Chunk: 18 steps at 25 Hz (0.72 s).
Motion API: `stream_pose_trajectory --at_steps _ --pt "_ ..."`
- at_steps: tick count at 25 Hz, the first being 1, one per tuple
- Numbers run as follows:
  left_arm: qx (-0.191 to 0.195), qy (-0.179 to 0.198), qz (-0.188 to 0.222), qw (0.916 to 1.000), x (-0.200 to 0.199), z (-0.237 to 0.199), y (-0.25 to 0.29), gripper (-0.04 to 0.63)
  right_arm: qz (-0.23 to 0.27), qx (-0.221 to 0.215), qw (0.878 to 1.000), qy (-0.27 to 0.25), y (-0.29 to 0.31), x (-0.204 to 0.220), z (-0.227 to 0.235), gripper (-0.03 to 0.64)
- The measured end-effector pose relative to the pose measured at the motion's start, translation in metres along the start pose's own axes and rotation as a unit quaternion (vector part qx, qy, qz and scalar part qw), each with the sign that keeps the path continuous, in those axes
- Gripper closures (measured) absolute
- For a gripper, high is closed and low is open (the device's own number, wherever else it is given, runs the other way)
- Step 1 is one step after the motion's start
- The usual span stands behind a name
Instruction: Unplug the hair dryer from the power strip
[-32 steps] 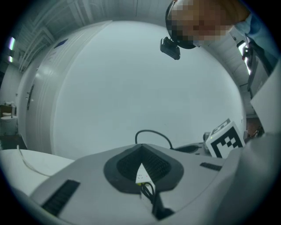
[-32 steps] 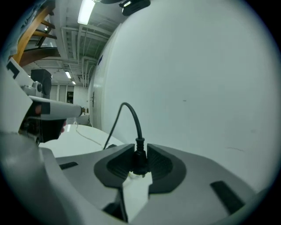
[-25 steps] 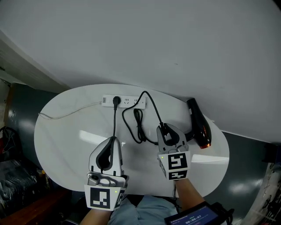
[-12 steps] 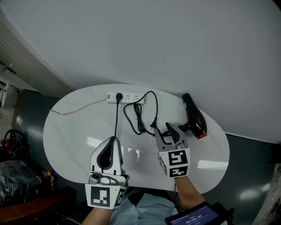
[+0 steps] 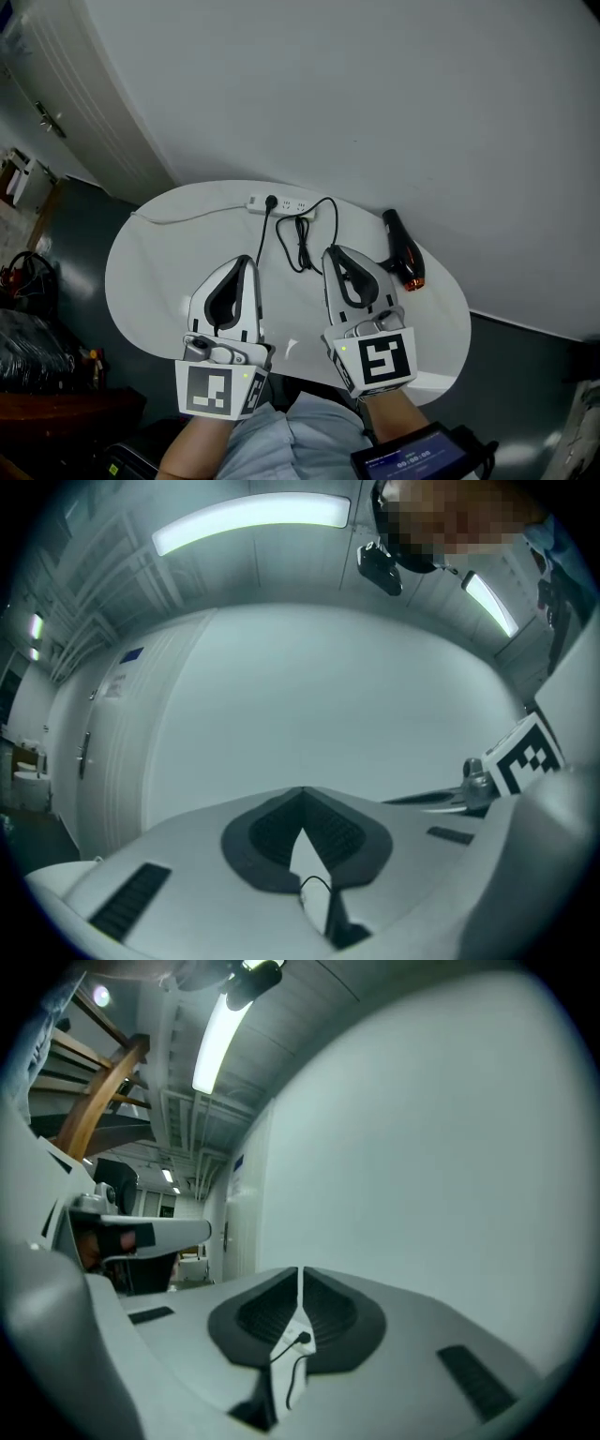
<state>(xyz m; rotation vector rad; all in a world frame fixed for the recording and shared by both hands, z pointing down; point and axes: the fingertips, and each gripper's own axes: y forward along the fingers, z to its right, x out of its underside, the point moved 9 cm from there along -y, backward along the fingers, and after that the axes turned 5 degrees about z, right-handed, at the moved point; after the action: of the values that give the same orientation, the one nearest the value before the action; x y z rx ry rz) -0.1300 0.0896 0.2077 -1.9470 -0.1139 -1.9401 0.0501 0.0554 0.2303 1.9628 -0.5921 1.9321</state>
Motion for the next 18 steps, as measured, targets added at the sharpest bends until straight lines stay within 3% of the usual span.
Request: stream_pose_trajectory --at_steps 10,15,18 --pt "-0.029 0.025 0.034 0.9987 -0.028 -0.006 -0.026 0.598 0.094 -0.029 0.995 -0.014 -0.015 -0.043 -0.035 0.616" --pt "-0.038 0.031 0.043 0.9979 -0.032 -0.014 -0.039 0.598 0.059 -0.045 0.997 -0.035 -0.018 -0.036 -0.049 0.617" --pt "-0.040 0.030 0.046 0.9977 -0.033 -0.016 -0.044 0.597 0.079 -0.048 0.995 -0.029 -0.019 -0.040 -0.055 0.617"
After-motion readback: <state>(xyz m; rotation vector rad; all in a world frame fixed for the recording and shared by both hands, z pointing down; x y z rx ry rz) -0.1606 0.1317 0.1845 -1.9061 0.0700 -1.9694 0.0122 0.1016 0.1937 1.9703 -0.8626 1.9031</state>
